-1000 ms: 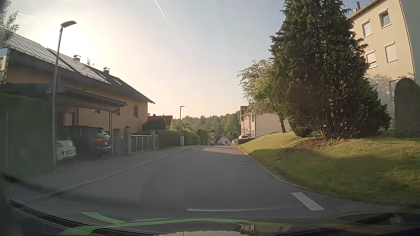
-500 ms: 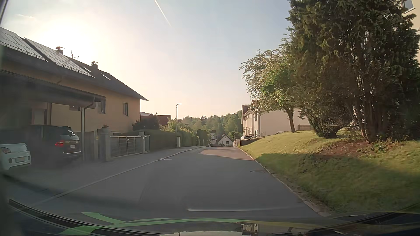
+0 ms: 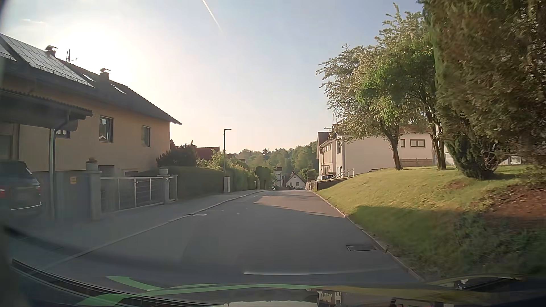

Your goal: Follow the waypoints while adhering to traffic rules and regulations

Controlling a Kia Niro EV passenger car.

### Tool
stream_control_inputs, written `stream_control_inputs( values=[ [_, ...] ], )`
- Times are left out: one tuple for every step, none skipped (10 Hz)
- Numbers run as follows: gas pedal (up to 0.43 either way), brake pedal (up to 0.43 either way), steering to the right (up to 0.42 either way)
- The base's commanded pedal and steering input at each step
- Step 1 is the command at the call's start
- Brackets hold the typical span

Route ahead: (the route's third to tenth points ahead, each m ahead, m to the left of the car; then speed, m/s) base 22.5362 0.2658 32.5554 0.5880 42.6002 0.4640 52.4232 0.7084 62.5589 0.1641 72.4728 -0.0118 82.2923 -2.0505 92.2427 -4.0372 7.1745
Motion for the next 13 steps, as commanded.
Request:
stream_control_inputs(
  values=[
    [0.079, 0.0, -0.005],
    [0.079, 0.0, -0.003],
    [0.079, 0.0, -0.003],
    [0.079, 0.0, -0.003],
    [0.039, 0.0, -0.003],
    [0.0, 0.0, -0.003],
    [0.0, 0.0, -0.003],
    [0.0, 0.0, -0.002],
    [0.0, 0.0, -0.001],
    [0.0, 0.0, 0.0],
    [0.0, 0.0, 0.0],
    [0.0, 0.0, 0.0],
    [0.0, 0.0, 0.0]
  ],
)
